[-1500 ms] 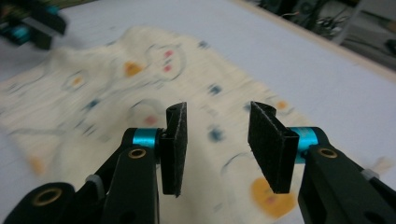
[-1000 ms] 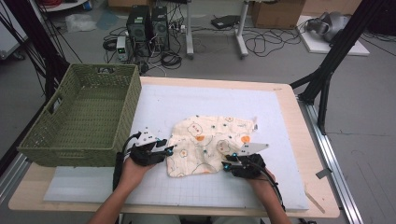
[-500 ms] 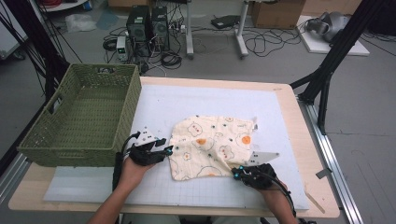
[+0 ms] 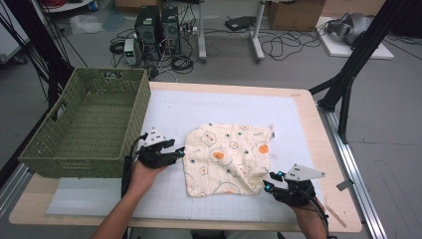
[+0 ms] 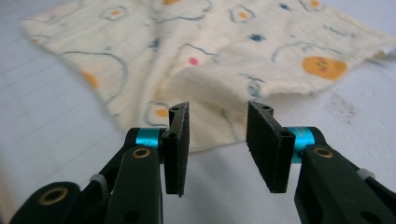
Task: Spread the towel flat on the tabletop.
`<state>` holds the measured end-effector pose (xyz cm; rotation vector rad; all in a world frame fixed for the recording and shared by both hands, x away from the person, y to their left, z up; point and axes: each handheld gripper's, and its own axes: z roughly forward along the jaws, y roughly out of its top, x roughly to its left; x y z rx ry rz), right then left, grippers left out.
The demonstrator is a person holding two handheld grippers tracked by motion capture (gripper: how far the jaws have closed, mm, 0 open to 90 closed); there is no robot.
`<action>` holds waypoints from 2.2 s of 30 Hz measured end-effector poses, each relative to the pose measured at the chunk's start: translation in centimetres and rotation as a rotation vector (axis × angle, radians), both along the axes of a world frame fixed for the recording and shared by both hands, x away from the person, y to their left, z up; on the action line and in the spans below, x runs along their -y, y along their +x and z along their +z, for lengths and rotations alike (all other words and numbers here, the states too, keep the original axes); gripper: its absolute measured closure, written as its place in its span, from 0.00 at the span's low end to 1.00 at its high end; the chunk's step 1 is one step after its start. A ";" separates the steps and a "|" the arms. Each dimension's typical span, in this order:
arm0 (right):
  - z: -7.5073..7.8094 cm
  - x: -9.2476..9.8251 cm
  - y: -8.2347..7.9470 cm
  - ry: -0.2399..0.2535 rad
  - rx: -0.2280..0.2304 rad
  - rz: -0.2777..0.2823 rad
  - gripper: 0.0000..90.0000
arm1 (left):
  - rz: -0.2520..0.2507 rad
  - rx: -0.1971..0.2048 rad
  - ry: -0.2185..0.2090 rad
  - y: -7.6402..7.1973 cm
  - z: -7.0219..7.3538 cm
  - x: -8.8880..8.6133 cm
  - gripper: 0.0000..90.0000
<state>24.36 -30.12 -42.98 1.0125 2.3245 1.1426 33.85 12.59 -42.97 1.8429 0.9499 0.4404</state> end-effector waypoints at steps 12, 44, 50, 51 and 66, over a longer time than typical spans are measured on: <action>-1.4 -1.8 3.1 -0.065 -0.070 -0.019 0.86 | 0.008 -0.017 -0.003 1.4 0.0 1.0 0.53; 0.9 2.6 -1.4 0.001 0.007 -0.147 0.62 | 0.022 -0.124 0.080 6.9 -1.7 6.3 0.58; 0.9 2.9 -1.3 0.007 0.013 -0.154 0.61 | -0.078 -0.049 0.231 5.1 -1.7 7.1 0.94; 0.8 3.0 -1.3 0.006 0.013 -0.153 0.61 | -0.087 -0.044 0.231 4.5 -1.6 6.9 0.94; 1.0 2.4 -1.1 -0.006 0.021 -0.147 0.59 | -0.025 -0.026 -0.042 1.9 0.2 2.5 0.54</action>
